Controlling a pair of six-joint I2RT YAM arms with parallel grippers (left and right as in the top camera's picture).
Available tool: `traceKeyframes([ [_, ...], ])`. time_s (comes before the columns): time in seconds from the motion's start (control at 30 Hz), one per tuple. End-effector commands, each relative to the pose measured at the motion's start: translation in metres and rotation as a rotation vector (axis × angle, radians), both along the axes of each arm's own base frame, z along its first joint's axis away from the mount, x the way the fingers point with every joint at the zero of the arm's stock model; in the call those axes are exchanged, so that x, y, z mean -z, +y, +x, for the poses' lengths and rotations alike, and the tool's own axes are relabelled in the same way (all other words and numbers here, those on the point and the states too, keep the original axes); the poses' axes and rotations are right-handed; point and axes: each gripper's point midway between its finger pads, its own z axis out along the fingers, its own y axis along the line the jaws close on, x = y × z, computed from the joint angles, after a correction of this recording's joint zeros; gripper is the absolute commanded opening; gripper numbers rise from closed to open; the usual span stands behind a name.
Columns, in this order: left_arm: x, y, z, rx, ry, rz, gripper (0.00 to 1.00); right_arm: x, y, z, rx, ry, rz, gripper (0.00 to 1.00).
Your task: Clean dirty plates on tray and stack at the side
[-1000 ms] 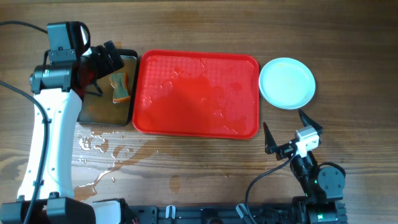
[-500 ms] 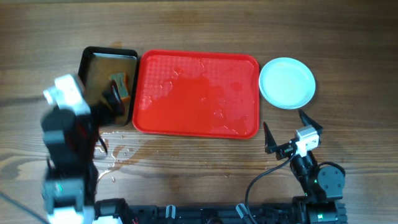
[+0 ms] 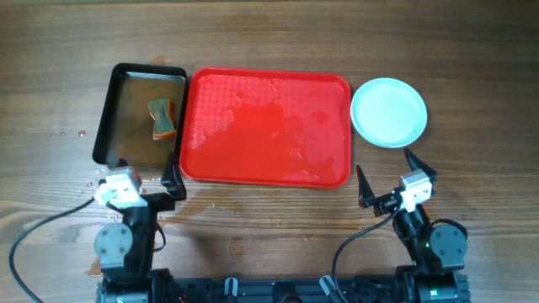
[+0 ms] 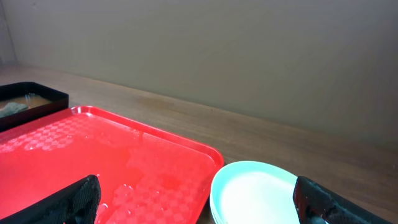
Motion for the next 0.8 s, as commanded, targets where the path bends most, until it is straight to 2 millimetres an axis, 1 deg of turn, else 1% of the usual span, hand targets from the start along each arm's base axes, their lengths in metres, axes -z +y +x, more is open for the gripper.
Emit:
traceKeyframes([
  [0.0,0.0,-0.007,-0.003,0.037,-0.043,0.099,1.0,-0.002,-0.001,0.0,0.005,-0.012,-0.011,1.0],
  [0.1,0.007,-0.007,-0.004,0.041,-0.051,0.141,1.0,-0.002,-0.001,0.0,0.005,-0.012,-0.011,1.0],
  [0.27,0.026,-0.007,-0.002,0.044,-0.013,0.141,1.0,-0.002,-0.001,0.0,0.006,-0.012,-0.011,1.0],
  [0.3,0.027,-0.007,-0.001,0.044,-0.013,0.141,1.0,-0.001,-0.001,0.0,0.006,-0.011,-0.011,1.0],
  [0.77,0.027,-0.008,-0.001,0.05,-0.013,0.14,1.0,-0.002,-0.001,0.0,0.006,-0.012,-0.011,1.0],
])
